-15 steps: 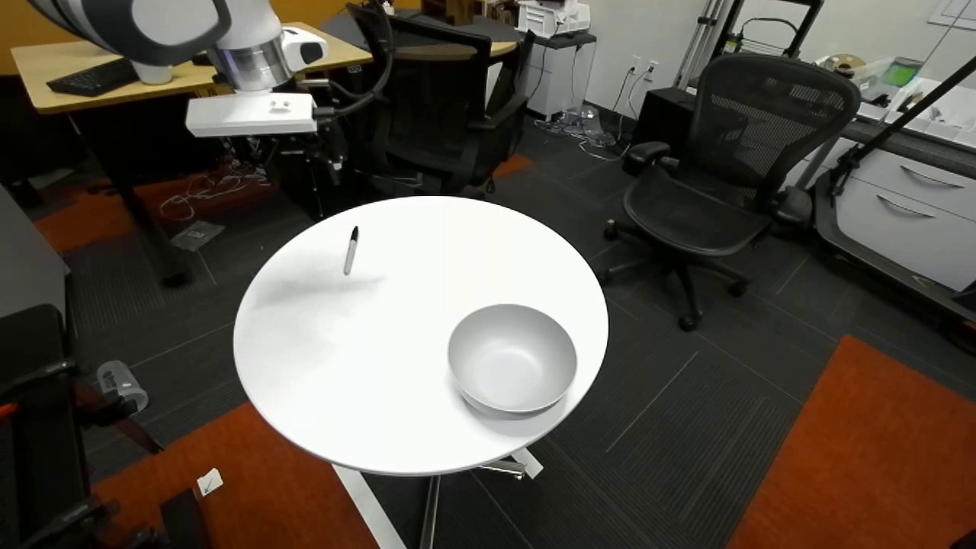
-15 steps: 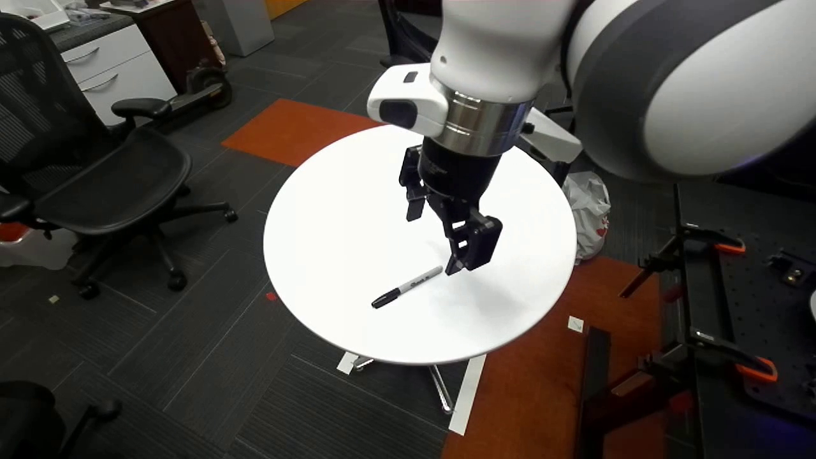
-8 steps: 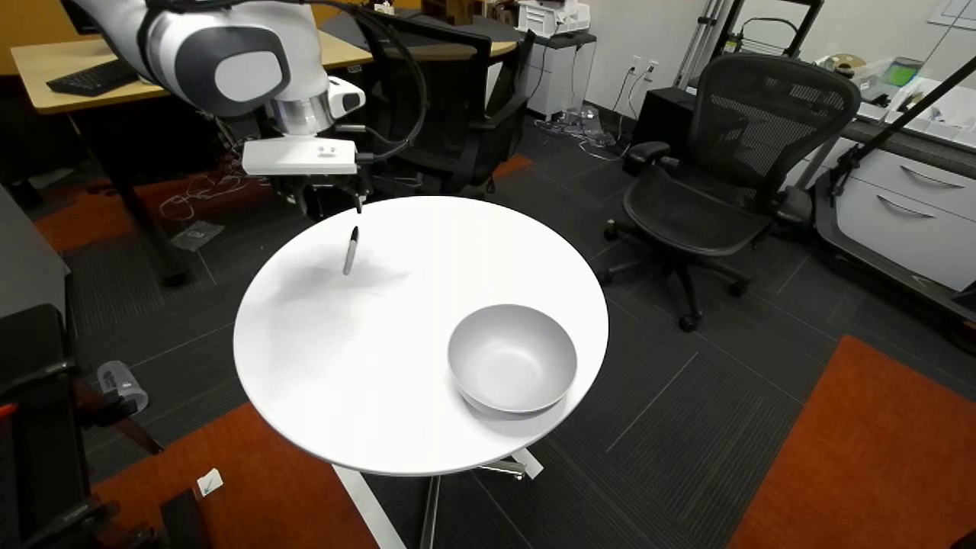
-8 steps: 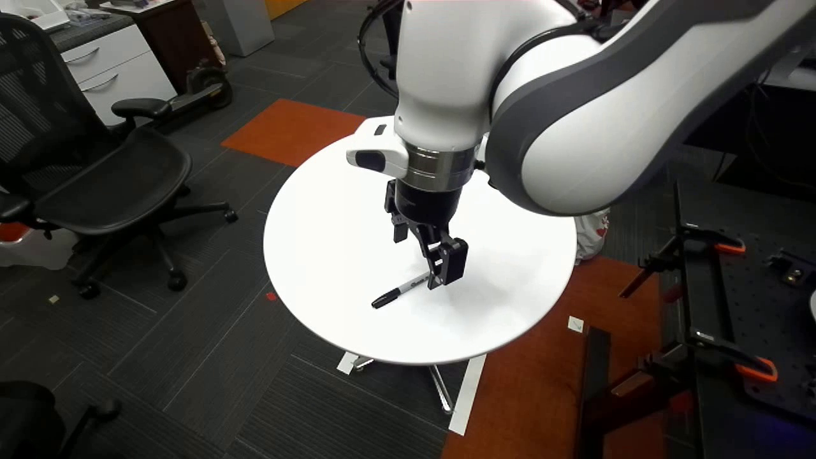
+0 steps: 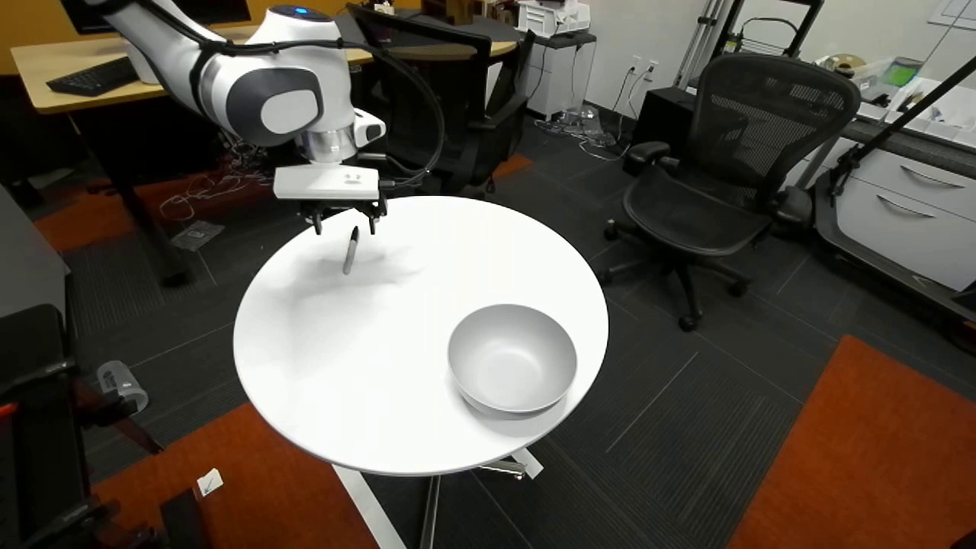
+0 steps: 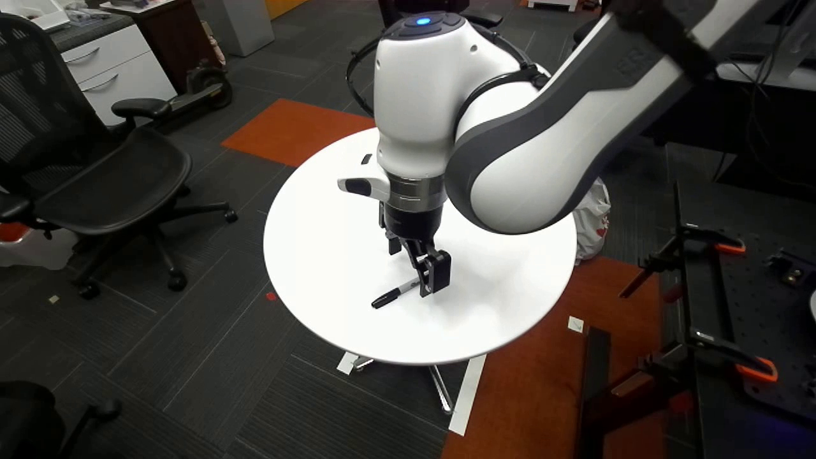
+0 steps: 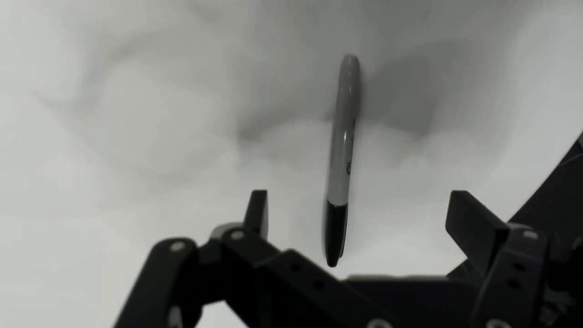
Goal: Place the black pen inside the grey bowl
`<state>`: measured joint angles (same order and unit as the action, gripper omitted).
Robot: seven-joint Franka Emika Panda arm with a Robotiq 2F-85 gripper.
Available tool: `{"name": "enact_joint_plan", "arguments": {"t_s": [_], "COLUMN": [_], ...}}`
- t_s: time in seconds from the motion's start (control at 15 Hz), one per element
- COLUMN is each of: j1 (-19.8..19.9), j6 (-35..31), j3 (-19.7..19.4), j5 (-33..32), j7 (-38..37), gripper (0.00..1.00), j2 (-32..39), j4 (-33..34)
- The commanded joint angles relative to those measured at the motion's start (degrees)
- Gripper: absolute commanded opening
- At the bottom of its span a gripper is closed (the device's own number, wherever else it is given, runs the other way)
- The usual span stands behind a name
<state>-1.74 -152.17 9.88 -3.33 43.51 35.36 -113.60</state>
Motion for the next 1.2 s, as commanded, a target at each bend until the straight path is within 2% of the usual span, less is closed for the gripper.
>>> {"name": "enact_joint_plan", "arguments": {"t_s": [0.0,0.4,0.47,0.53,0.67,0.73,1.13], "j1": [1.29,1.09,1.05,1.00,0.92,0.94,0.86], "j6": [3.81,7.07,7.49,7.80,8.16,8.27,8.57], "j3": [1.26,1.23,1.22,1.21,1.16,1.19,1.13], "j5": [-1.21,-1.41,-1.43,-1.49,-1.52,-1.49,-1.49], "j7": [0.21,0.04,0.03,0.05,-0.11,-0.11,-0.31], "gripper": [1.00,1.00,0.96,0.72,0.69,0.63,0.16], "j2": [2.98,5.95,6.26,6.50,6.95,7.12,7.56], "j4": [4.15,7.47,7.85,8.18,8.82,9.04,9.85]}}
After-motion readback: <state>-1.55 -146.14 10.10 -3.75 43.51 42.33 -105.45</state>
